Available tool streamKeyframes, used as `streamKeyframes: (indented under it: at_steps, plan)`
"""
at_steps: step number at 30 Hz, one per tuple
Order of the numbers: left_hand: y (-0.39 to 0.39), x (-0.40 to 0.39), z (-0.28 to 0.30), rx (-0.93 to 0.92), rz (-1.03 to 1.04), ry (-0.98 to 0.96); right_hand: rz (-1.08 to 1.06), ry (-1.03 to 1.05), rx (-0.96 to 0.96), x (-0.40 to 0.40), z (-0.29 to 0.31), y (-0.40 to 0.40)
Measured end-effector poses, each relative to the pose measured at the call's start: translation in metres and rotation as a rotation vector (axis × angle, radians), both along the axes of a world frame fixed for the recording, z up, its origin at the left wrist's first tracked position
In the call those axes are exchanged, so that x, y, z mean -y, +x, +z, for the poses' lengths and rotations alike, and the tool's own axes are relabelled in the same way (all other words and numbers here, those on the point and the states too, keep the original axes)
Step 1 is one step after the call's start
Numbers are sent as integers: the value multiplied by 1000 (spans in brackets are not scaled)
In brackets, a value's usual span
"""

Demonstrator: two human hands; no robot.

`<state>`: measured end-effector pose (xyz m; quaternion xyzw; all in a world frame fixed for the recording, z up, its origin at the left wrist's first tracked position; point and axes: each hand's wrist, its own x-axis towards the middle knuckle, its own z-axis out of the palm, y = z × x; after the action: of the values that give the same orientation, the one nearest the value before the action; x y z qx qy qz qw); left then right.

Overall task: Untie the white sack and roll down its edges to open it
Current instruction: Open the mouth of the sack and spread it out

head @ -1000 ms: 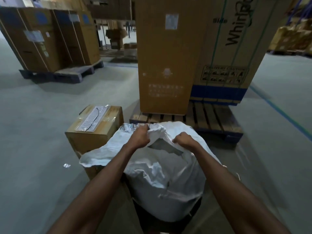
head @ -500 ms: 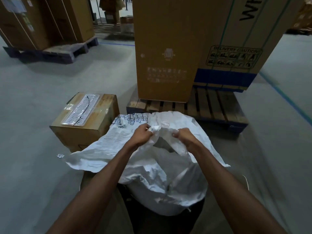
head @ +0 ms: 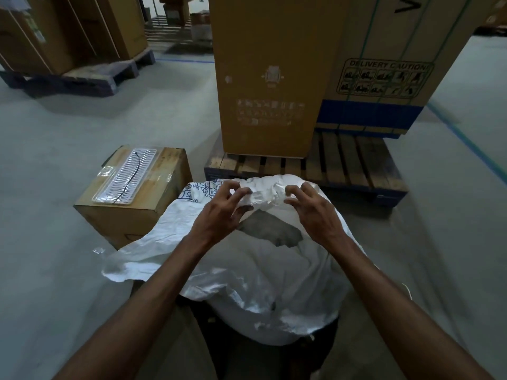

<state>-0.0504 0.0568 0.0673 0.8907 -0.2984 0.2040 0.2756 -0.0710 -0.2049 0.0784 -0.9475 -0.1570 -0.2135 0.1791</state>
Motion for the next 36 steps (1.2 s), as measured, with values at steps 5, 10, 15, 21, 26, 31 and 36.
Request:
streamKeyframes:
  at_steps: [5,10,15,21,26,31,36]
  plan:
    - [16,9,4,5,65,96,-141,-11,-69,-12,2,9]
    - [25,24,14,-213,191,174,-225,329,-274,-23,10,23]
    - [25,47,19,-172,-48,366,-190,579,-569,-26,30,24]
    - [39,63,33,-298,-60,285,-158,676,-614,-18,34,13]
    - [52,64,38,-587,82,119,-108,473,-491,-21,33,-3]
    - [59,55,36,-764,-50,-29,-123,173,-334,-22,29,-3]
    - [58,58,22,-628,-161,334,-164,178,-467,-13,15,12]
